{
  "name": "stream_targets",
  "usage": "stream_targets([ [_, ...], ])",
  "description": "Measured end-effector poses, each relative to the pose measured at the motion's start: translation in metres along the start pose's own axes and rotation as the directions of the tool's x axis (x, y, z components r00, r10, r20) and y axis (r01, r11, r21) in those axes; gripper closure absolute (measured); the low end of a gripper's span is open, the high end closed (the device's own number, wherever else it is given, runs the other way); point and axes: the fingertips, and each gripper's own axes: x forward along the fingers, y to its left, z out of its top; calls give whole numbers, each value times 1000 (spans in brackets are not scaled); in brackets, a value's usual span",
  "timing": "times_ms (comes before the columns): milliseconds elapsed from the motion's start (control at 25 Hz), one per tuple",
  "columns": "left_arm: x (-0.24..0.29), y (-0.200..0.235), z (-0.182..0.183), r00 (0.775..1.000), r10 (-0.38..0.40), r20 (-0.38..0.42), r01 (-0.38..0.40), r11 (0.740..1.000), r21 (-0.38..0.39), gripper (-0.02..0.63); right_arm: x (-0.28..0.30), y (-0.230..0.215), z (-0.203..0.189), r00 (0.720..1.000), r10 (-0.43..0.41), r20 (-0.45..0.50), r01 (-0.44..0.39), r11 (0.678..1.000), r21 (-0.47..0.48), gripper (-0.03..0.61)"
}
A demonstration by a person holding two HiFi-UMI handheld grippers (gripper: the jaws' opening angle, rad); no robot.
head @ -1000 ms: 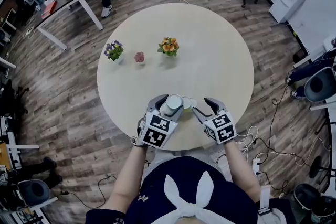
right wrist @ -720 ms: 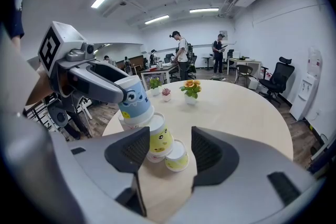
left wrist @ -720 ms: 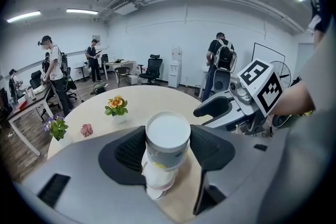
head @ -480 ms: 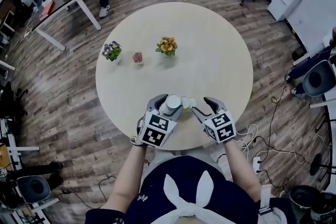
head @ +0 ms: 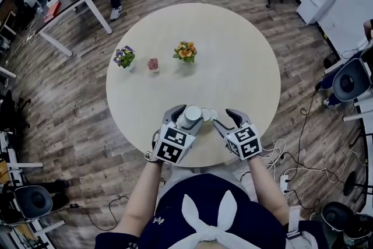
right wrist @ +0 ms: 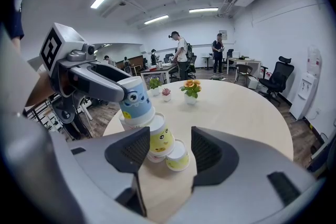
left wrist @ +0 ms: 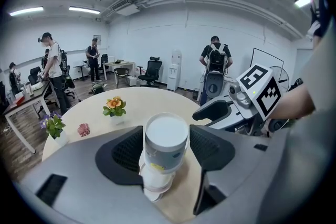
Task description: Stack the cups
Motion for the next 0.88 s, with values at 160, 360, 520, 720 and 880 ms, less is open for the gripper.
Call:
stream_targets([
  [160, -6, -1, 9, 999, -3, 35, 3, 1000, -10, 340, -2, 0, 2, 1000, 1, 5, -1, 1000, 3, 328],
  [360, -18, 1, 19, 997, -3, 80, 7, 999, -53, 341, -6, 0, 8, 999, 6, 33, -7, 1000, 27, 331],
  [520, -27, 11, 25, 991, 19, 134, -3, 993, -119, 341, -7, 0, 15, 998, 12, 59, -14, 999, 39, 339],
  [720, -42, 30, 25, 981, 90, 174, -59, 983, -175, 341, -13, -1, 26, 995, -5, 101, 1, 999, 40, 355],
  [880, -54, 47, 19, 971, 157, 179, -120, 973, -199, 375, -18, -1, 35, 991, -10, 133, 5, 999, 38, 375],
])
